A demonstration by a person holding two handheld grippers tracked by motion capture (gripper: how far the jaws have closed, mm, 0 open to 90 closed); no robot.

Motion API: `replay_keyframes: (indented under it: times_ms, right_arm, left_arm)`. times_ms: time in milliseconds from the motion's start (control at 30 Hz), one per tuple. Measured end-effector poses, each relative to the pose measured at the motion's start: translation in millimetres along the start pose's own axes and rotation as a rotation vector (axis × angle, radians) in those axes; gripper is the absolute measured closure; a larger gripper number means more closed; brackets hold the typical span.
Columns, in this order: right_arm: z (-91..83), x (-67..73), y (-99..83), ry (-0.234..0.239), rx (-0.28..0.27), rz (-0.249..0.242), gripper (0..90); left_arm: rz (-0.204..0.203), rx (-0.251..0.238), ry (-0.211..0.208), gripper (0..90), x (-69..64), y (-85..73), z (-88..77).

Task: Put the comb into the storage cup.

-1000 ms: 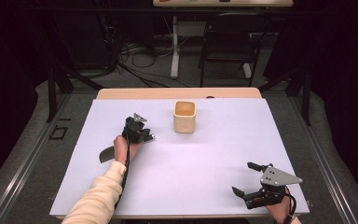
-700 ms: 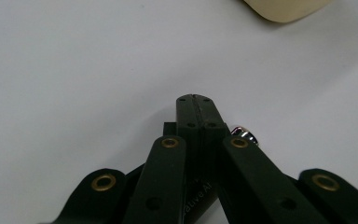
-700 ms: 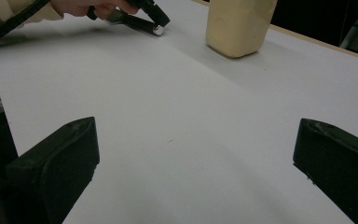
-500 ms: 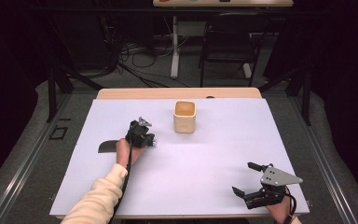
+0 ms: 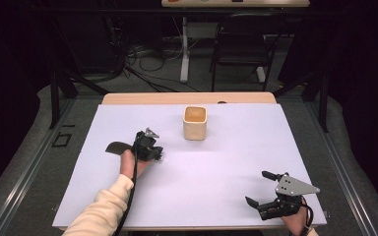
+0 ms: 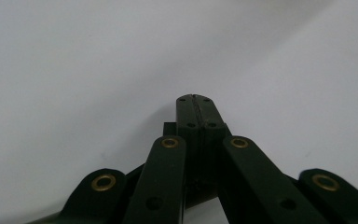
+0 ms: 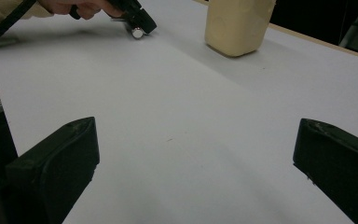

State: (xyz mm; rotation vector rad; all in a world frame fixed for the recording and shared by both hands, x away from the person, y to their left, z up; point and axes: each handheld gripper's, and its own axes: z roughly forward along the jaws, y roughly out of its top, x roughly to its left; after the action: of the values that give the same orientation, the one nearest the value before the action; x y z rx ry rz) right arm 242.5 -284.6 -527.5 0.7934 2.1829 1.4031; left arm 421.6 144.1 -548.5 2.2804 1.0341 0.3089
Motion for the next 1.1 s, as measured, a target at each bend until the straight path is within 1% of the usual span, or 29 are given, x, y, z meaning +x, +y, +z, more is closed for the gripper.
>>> replay_keyframes:
  times_ms: [33,100,133,267,300,333,400,500,567,600,700,767,1000,1033,1067,1100]
  right_arm:
    - [0.1,-0.1,0.0,0.0,-0.001,0.0,0.0]
    - [-0.2,0.0,0.0,0.0,0.001,0.0,0.0]
    - [-0.3,0.0,0.0,0.0,0.0,-0.001,0.0]
    - [-0.1,-0.4,-0.3,0.0,-0.001,0.001,0.0]
    - [-0.2,-0.4,-0.3,0.001,-0.001,0.001,0.0]
    - [-0.2,-0.4,-0.3,0.001,-0.001,0.001,0.0]
    - [-0.3,-0.3,-0.1,0.001,0.0,0.0,0.0]
    - [-0.2,-0.3,-0.2,0.0,-0.001,0.001,0.0]
    - [-0.2,-0.4,-0.1,0.001,0.0,0.001,0.0]
    - [-0.2,-0.2,0.0,0.0,-0.001,-0.001,0.0]
    - [-0.6,-0.2,0.1,-0.001,-0.004,-0.001,0.0]
    - [-0.6,-0.2,0.0,-0.001,-0.003,0.001,0.0]
    - [-0.6,-0.2,0.1,-0.002,-0.003,0.0,0.0]
    - [-0.6,-0.2,0.1,-0.002,-0.003,0.0,0.0]
    - [-0.6,-0.2,0.1,-0.002,-0.003,0.0,0.0]
    - [-0.5,-0.3,0.0,-0.002,-0.002,0.001,0.0]
  left_arm:
    - [0.008,0.012,-0.009,90.0,-1.6,0.0,-1.5]
    - [0.014,0.013,-0.01,90.0,-2.4,-0.2,-1.9]
    - [0.013,0.019,-0.018,90.0,-4.6,-1.4,-2.9]
    - [0.018,0.025,-0.019,90.0,-8.2,-4.4,-4.6]
    - [0.027,0.033,-0.019,90.0,-10.1,-6.9,-6.4]
    - [0.027,0.033,-0.019,90.0,-10.1,-6.9,-6.4]
    - [0.032,0.039,-0.027,90.0,-12.0,-9.8,-8.2]
    - [0.043,0.043,-0.019,90.0,-15.9,-14.5,-13.1]
    - [0.044,0.045,-0.024,90.0,-16.3,-15.4,-14.5]
    - [0.04,0.039,-0.018,90.0,-16.8,-17.9,-16.8]
    - [0.034,0.04,-0.019,90.0,-15.8,-21.4,-20.6]
    - [0.028,0.037,-0.011,90.0,-15.9,-24.4,-22.3]
    - [0.025,0.05,-0.007,90.0,-14.5,-32.3,-29.4]
    - [0.016,0.045,0.004,90.0,-14.3,-35.7,-31.9]
    - [0.016,0.045,0.004,90.0,-14.3,-35.7,-31.9]
    - [0.011,0.044,0.01,90.0,-13.2,-39.4,-35.6]
